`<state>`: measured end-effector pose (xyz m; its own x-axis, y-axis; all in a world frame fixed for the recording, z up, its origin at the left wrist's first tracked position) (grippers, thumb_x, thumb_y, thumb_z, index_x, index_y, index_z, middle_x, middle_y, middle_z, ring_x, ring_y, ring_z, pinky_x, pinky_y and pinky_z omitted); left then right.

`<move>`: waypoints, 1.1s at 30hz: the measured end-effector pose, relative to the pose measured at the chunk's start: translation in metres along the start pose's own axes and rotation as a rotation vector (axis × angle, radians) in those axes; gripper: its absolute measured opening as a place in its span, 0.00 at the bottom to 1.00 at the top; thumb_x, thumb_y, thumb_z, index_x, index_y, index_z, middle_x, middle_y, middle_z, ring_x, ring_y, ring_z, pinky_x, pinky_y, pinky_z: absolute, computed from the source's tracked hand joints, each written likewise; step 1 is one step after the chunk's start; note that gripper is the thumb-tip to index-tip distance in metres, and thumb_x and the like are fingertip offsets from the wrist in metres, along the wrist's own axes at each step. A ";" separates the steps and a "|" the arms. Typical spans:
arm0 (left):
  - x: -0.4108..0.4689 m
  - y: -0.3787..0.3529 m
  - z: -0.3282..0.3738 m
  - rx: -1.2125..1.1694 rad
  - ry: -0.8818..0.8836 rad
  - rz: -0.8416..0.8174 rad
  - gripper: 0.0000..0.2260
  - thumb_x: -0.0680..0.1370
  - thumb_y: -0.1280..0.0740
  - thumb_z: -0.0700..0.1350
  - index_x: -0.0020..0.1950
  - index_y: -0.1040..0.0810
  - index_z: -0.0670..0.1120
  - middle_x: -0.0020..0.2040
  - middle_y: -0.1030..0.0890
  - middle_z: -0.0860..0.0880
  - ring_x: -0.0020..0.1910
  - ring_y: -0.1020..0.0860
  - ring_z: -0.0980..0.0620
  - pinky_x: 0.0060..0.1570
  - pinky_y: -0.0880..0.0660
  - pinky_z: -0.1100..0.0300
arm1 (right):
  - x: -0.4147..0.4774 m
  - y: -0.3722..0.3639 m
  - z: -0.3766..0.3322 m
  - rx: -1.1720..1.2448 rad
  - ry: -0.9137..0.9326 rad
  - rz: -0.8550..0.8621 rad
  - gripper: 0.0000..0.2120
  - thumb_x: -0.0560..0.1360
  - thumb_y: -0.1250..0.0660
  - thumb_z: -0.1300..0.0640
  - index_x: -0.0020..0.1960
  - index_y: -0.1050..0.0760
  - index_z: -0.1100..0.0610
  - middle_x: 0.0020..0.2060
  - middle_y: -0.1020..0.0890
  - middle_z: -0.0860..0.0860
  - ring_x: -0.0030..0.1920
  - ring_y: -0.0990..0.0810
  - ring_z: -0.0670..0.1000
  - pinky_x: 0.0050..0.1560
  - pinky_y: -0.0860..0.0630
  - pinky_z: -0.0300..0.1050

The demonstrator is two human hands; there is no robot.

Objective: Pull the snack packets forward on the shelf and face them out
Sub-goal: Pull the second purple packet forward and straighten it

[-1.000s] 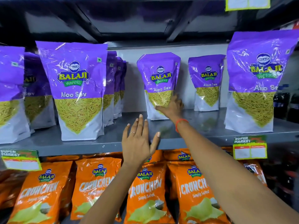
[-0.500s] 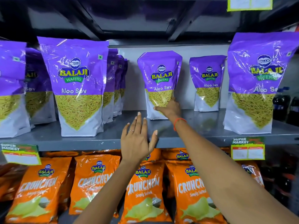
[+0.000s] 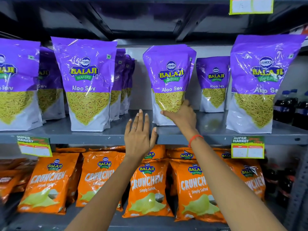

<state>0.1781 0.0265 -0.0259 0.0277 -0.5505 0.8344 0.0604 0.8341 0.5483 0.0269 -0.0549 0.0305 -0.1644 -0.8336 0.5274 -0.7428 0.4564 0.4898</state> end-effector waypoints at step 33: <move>0.000 0.001 0.000 0.003 -0.019 -0.025 0.27 0.79 0.51 0.55 0.70 0.31 0.40 0.72 0.31 0.39 0.70 0.31 0.42 0.67 0.35 0.43 | -0.058 0.043 -0.002 -0.018 0.033 0.105 0.54 0.58 0.25 0.33 0.73 0.42 0.60 0.64 0.29 0.62 0.65 0.28 0.63 0.57 0.26 0.57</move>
<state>0.1778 0.0269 -0.0255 0.0070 -0.5701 0.8215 0.0575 0.8204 0.5689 0.0056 0.0137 0.0219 -0.2191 -0.7707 0.5984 -0.7111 0.5460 0.4430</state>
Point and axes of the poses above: each hand's wrist, its own x-axis towards the middle knuckle, its own y-axis out of the back of the hand, z = x × y, the point moved 5 cm from there along x, towards the middle knuckle
